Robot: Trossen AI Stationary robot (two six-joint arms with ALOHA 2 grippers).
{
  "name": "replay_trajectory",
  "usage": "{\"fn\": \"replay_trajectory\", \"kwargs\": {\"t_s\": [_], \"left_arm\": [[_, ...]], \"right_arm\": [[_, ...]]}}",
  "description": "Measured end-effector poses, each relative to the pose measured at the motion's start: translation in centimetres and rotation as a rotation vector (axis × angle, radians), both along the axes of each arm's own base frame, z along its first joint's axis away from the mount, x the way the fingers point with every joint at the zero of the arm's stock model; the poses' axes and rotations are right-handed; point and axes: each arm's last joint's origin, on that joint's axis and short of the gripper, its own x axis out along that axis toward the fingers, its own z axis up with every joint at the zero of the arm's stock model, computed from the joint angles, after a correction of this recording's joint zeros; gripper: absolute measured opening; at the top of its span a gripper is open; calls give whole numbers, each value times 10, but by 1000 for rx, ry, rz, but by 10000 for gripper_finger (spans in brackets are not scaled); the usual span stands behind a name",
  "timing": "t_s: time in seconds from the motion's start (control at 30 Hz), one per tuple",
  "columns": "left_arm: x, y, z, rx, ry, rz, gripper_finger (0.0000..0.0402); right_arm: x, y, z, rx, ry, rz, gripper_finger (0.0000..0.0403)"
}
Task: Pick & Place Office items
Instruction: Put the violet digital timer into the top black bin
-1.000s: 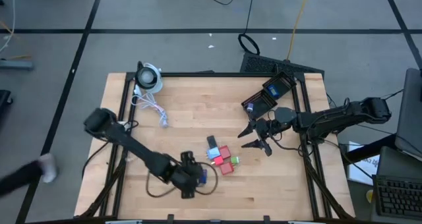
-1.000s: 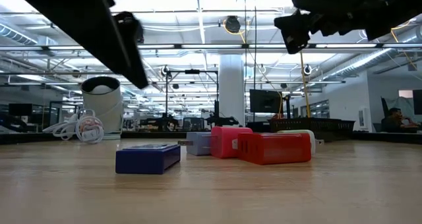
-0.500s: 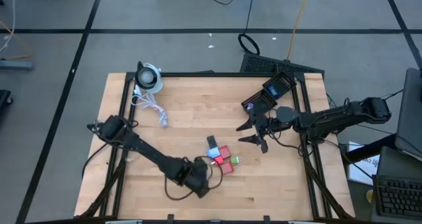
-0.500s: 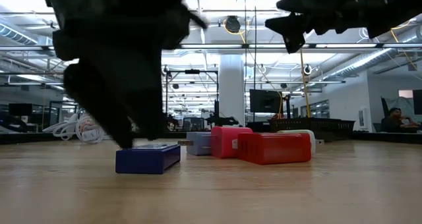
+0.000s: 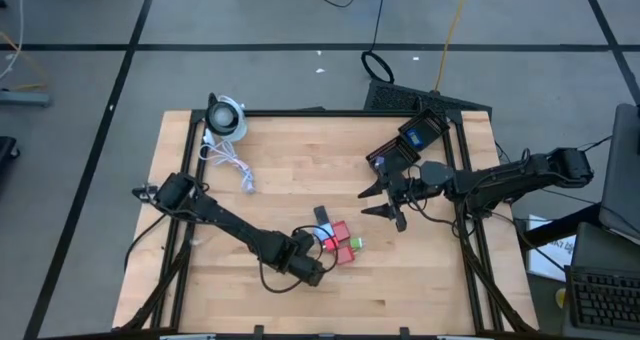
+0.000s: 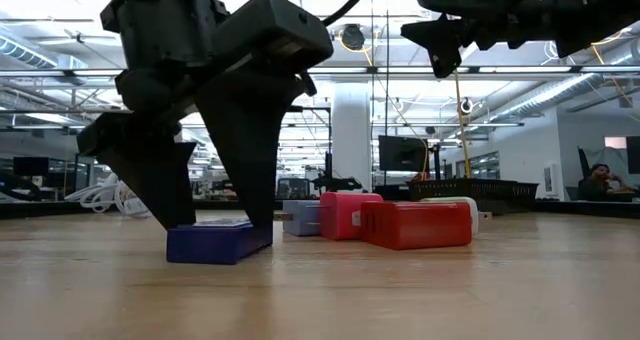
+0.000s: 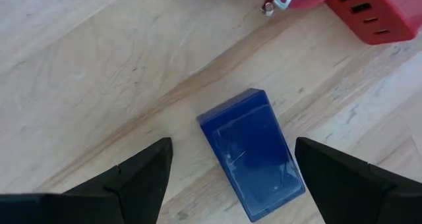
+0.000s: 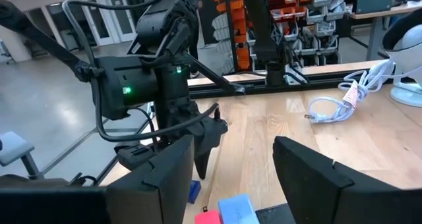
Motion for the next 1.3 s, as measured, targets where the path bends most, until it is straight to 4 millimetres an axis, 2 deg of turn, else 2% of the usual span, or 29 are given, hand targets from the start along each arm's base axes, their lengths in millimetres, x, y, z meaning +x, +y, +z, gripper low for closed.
{"fn": "replay_trajectory", "kwargs": {"t_s": [0.23, 0.47, 0.57, 0.67, 0.8, 0.93, 1.0, 1.07, 1.2, 1.3], "left_arm": [[-6, 2, -5, -7, 98, 13, 312], [-9, 3, -7, -1, 132, -7, 220], [-10, 3, -7, 20, 139, -72, 177], [-13, 1, -8, 39, 152, -125, 151], [-17, -4, -8, 99, 149, -217, 156], [-19, -6, -9, 167, 135, -287, 205], [-18, -5, -9, 185, 131, -328, 215], [-18, -5, -9, 198, 132, -374, 206], [-18, -3, -7, 236, 126, -472, 152], [-19, 3, -2, 313, 125, -527, 152]], "right_arm": [[0, 0, 0, 0, 2, 0, 196], [0, 0, 0, 0, 1, 0, 196], [0, 0, 0, 1, 2, 0, 196], [0, 0, 0, 15, 5, 0, 196], [0, 0, 0, 25, 9, -1, 196], [0, 0, -1, 25, 12, 0, 196], [0, 0, 0, 25, 11, 0, 196], [0, 0, -1, 25, 12, 0, 196], [0, 0, -1, 25, 13, 1, 196], [0, 0, -1, 33, 16, 0, 196]]}}
